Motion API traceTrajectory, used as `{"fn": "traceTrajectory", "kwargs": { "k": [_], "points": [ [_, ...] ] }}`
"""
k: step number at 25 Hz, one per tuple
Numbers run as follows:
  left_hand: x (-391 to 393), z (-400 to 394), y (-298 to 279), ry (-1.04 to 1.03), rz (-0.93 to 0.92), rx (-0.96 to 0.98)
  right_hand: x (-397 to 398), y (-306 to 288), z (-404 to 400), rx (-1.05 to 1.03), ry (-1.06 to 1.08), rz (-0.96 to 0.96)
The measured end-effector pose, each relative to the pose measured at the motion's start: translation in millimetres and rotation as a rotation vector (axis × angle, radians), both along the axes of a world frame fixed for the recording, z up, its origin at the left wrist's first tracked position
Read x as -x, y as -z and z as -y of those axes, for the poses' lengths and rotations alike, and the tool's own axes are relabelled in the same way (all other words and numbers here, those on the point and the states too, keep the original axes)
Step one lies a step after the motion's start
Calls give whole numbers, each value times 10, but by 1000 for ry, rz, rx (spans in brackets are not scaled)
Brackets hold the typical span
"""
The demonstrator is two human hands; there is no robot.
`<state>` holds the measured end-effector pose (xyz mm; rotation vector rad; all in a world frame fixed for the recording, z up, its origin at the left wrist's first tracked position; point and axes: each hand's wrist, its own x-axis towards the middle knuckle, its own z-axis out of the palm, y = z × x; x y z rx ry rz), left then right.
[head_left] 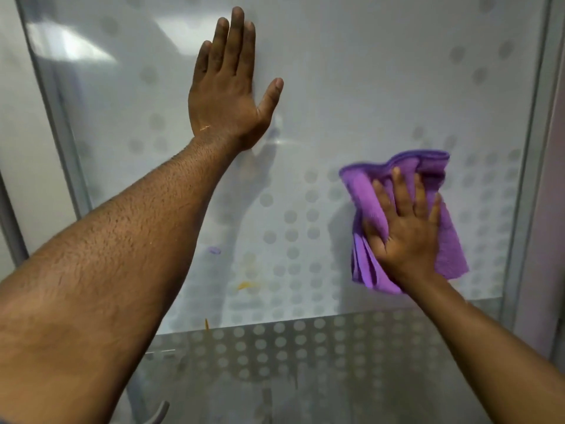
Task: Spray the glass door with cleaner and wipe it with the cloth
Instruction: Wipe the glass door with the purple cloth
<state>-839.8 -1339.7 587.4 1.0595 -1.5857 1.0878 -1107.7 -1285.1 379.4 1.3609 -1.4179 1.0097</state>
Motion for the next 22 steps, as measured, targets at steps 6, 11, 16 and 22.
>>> {"fn": "traceTrajectory", "kwargs": {
  "k": [6, 11, 16, 22],
  "points": [
    [-87, -102, 31, 45, 19, -49, -817, 520, 42, -145, -149, -330],
    [-756, -90, 382, 46, -89, 12, -235, 640, -53, -129, -70, -282],
    [-1682, 25, 830, 7, -264, 30, -1097, -316, 109, -16, -65, 170],
    [-2324, 222, 987, -25, -352, -30, -1710, -505, 220, -25, -114, -51]
  ]
}}
